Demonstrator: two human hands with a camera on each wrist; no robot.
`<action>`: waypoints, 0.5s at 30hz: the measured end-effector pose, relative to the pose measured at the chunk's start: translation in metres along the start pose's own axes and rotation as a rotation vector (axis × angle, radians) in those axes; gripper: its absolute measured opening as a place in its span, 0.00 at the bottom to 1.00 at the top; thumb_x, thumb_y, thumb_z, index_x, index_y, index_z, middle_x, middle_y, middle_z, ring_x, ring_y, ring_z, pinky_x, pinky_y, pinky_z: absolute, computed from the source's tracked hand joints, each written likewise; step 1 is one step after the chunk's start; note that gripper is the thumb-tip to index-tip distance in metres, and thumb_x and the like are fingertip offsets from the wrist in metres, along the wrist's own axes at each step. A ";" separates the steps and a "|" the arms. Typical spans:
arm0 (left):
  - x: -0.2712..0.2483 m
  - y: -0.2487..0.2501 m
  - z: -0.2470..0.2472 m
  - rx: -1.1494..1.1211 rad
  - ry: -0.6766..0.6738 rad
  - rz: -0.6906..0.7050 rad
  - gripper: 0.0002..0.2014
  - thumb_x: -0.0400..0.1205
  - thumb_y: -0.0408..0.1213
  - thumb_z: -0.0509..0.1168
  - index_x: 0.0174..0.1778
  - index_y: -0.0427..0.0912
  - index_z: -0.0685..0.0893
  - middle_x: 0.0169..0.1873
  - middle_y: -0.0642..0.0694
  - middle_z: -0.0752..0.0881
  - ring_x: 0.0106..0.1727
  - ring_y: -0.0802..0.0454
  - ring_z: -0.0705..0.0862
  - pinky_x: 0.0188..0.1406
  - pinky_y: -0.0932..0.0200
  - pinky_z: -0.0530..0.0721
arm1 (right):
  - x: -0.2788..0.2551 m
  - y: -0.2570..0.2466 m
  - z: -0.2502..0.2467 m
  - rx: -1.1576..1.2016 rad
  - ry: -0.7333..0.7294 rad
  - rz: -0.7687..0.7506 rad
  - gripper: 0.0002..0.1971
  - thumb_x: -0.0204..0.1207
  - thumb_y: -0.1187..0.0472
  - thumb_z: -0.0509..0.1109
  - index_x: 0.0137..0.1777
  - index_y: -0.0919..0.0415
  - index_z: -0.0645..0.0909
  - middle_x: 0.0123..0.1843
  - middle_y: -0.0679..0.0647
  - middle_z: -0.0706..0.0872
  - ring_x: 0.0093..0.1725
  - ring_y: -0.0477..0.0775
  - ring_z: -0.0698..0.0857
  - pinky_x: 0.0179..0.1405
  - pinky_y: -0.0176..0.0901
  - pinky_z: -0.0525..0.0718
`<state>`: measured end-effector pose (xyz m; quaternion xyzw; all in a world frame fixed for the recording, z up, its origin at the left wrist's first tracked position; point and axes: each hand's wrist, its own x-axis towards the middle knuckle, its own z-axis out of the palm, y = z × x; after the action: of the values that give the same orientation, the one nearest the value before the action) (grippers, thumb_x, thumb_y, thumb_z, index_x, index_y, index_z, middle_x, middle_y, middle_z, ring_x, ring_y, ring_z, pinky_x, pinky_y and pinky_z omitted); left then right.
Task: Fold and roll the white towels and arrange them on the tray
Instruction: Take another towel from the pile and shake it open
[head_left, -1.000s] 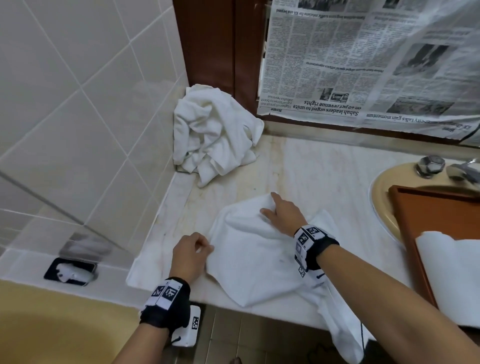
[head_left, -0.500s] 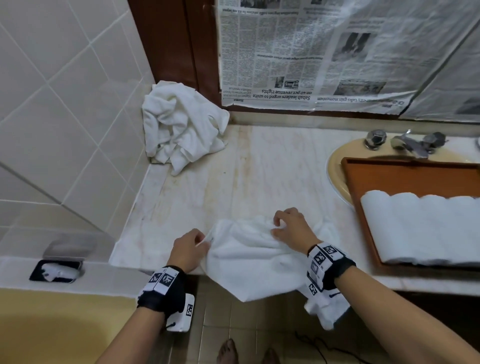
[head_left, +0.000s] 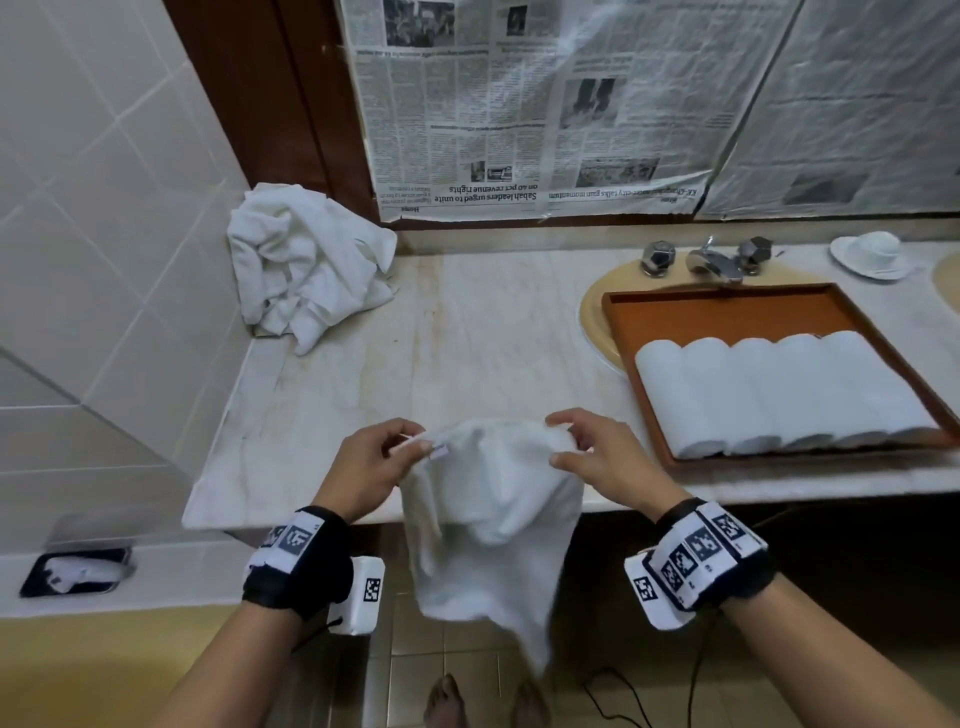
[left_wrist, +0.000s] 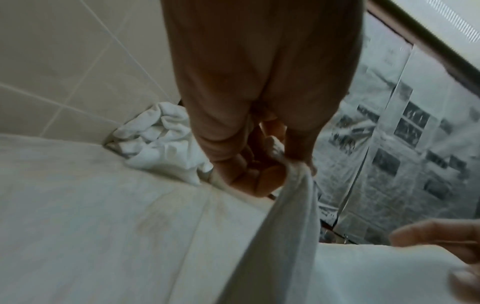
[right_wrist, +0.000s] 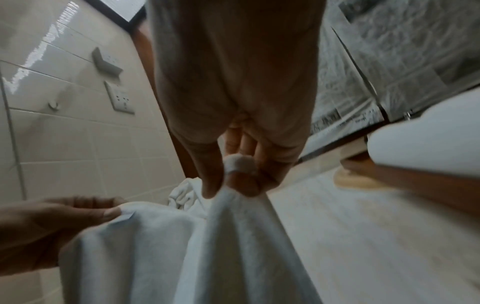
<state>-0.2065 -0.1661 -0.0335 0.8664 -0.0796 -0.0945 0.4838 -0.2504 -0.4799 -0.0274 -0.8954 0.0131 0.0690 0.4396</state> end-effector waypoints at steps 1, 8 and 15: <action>0.001 0.008 -0.006 0.040 0.008 0.031 0.04 0.80 0.44 0.74 0.46 0.49 0.90 0.37 0.50 0.90 0.34 0.61 0.84 0.33 0.69 0.79 | -0.001 -0.002 -0.008 -0.022 0.005 -0.027 0.22 0.71 0.59 0.80 0.64 0.47 0.82 0.47 0.49 0.85 0.44 0.45 0.82 0.43 0.27 0.78; 0.005 0.046 -0.049 0.093 0.145 0.113 0.02 0.80 0.39 0.74 0.47 0.47 0.89 0.38 0.42 0.88 0.28 0.57 0.83 0.24 0.59 0.85 | 0.001 -0.024 -0.053 -0.121 0.085 -0.140 0.06 0.71 0.58 0.80 0.45 0.55 0.87 0.37 0.48 0.86 0.37 0.47 0.84 0.39 0.54 0.86; 0.020 0.094 -0.113 0.073 0.213 0.201 0.06 0.79 0.37 0.75 0.46 0.38 0.90 0.37 0.35 0.88 0.28 0.53 0.86 0.30 0.65 0.87 | 0.009 -0.068 -0.122 -0.100 0.179 -0.181 0.05 0.72 0.60 0.81 0.43 0.58 0.88 0.33 0.52 0.87 0.28 0.47 0.82 0.31 0.37 0.80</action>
<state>-0.1638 -0.1261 0.1032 0.8763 -0.1175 0.0496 0.4646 -0.2218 -0.5336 0.0985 -0.9164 -0.0319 -0.0503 0.3958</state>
